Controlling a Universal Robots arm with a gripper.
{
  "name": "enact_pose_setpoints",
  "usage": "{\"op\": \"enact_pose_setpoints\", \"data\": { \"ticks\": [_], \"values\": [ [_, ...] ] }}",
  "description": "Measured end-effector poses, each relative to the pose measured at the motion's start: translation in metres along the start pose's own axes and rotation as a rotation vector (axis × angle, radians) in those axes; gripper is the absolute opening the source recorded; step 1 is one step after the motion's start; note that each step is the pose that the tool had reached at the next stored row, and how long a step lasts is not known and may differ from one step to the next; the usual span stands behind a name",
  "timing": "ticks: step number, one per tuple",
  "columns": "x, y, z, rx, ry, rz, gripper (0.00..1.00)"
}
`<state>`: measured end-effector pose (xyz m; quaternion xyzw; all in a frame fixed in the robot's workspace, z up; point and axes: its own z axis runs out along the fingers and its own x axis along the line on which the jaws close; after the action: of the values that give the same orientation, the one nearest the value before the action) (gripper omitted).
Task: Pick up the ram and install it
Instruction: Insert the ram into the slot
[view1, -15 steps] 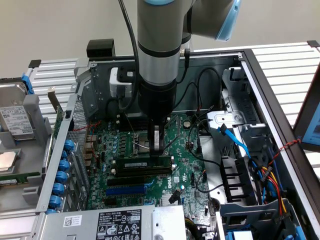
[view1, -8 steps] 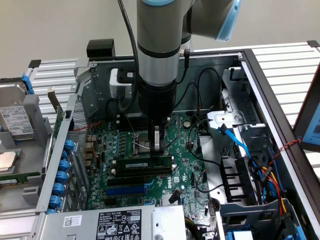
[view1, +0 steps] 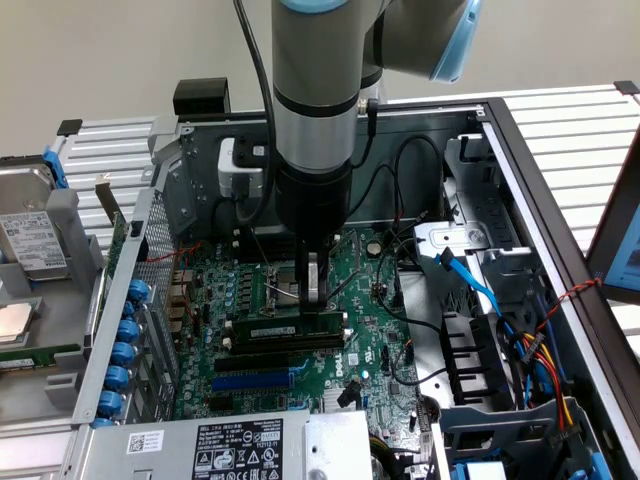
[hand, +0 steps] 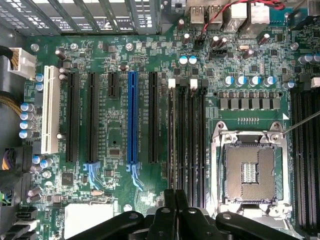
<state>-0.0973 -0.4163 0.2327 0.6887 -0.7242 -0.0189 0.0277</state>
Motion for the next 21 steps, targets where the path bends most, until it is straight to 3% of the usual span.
{"op": "enact_pose_setpoints", "data": {
  "ticks": [17, 21],
  "values": [
    [-0.0003, 0.0023, 0.0001, 0.004, -0.0015, 0.001, 0.12],
    [-0.0004, 0.0025, 0.0001, 0.0061, -0.0079, 0.002, 0.12]
  ]
}}
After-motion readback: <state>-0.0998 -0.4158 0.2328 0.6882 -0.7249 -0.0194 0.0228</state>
